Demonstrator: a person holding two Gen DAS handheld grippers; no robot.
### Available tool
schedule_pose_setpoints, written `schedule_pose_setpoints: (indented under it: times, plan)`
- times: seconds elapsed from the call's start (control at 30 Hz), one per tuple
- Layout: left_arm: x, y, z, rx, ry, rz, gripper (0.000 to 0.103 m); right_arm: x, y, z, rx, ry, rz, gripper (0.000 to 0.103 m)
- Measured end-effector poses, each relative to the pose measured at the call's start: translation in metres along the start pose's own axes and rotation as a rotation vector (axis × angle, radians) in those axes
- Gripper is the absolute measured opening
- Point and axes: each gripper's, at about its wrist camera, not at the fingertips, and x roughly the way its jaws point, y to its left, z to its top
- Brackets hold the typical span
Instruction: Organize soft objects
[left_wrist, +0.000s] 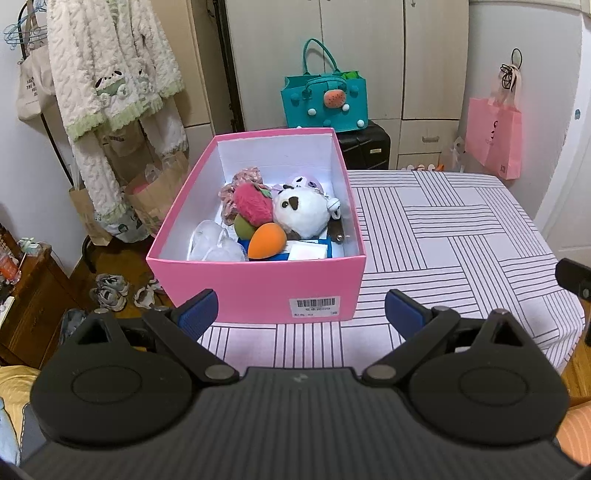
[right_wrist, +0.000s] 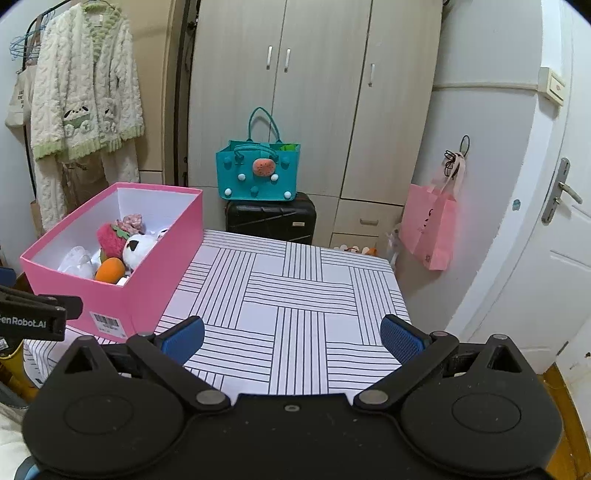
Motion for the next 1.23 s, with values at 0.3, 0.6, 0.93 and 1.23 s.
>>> schedule_pose_setpoints:
  times: [0.3,0.6,0.93,1.23]
  plan:
    - [-0.0002,0.0014,-0.0007,0.000,0.004,-0.012,0.098,-0.0010,-0.0065,-0.0006,0.043,-0.006,-0.001,0.103]
    - [-0.0011,0.0024,-0.0007,-0.006,-0.003,0.000,0.100,0.0006,-0.0073,-0.0027,0.057,0.003,-0.008,0.103]
    - [-0.0038,0.0027,-0.0017,-0.001,-0.018,0.004,0.101,-0.0001,-0.0074,-0.0045,0.058,0.006,-0.014,0.103]
    - [-0.0054,0.0026,-0.0013,-0.002,-0.028,0.005,0.101,-0.0005,-0.0073,-0.0043,0.058,0.002,-0.013,0.103]
